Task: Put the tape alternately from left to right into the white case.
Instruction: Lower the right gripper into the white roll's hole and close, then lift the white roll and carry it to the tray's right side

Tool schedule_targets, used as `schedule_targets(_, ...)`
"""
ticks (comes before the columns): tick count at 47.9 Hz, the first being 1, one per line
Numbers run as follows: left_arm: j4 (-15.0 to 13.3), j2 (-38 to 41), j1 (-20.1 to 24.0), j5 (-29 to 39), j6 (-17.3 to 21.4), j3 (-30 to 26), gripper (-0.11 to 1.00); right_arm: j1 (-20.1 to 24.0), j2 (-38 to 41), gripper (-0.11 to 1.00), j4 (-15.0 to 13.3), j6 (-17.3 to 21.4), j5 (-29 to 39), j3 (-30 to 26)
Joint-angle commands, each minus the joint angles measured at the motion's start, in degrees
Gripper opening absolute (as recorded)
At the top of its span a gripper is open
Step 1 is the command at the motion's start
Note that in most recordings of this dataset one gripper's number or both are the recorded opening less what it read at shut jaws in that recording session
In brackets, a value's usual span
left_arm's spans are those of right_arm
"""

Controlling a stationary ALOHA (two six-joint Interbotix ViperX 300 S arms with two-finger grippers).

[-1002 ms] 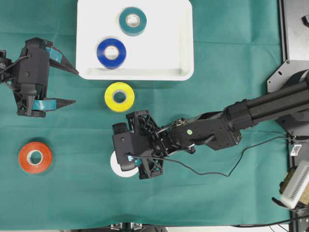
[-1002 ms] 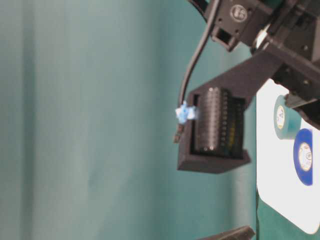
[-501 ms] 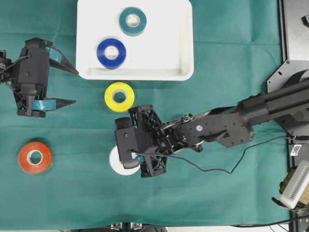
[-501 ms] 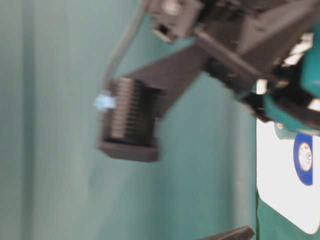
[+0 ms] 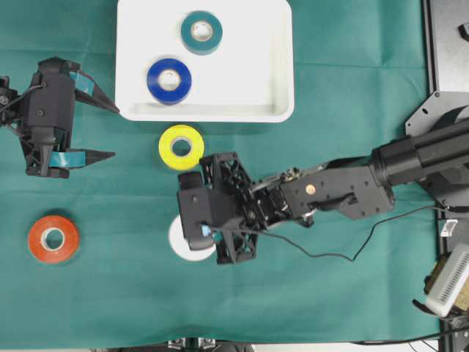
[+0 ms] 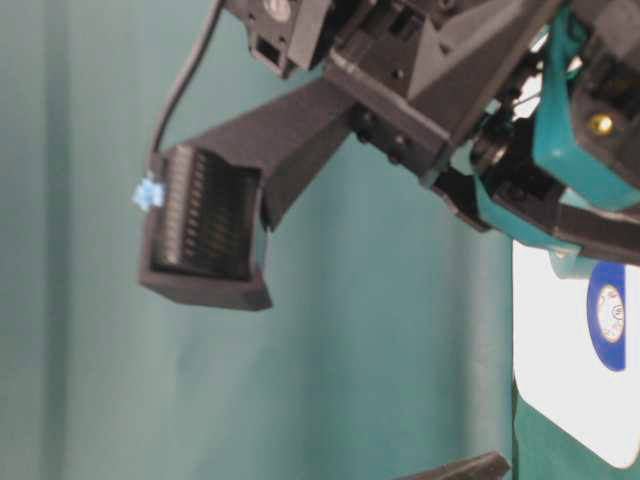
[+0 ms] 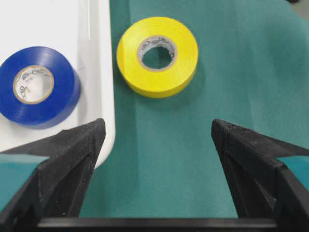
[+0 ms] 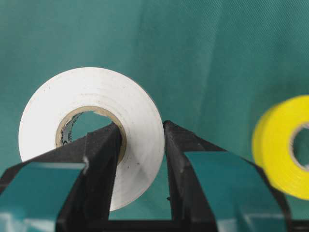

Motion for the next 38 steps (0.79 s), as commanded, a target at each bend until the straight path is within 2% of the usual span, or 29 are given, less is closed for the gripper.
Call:
schedule_targets(1,0.0,-0.26,-0.18,-0.09,-0.09,-0.35,0.61,-1.23,-2.9,0.25,-0.26,0.0,1.32,-0.88)
schedule_targets(17,-0.09,-0.35,-0.18,-0.09,-0.09,-0.35,0.61,-6.59,-6.59,0.25,-3.08,0.09,7.12,1.23)
schedule_targets(38,-0.09,-0.26,-0.18,-0.09,-0.09,-0.18,0.61,-17.58,-13.36,0.25,-3.16,0.09,7.12,8.79)
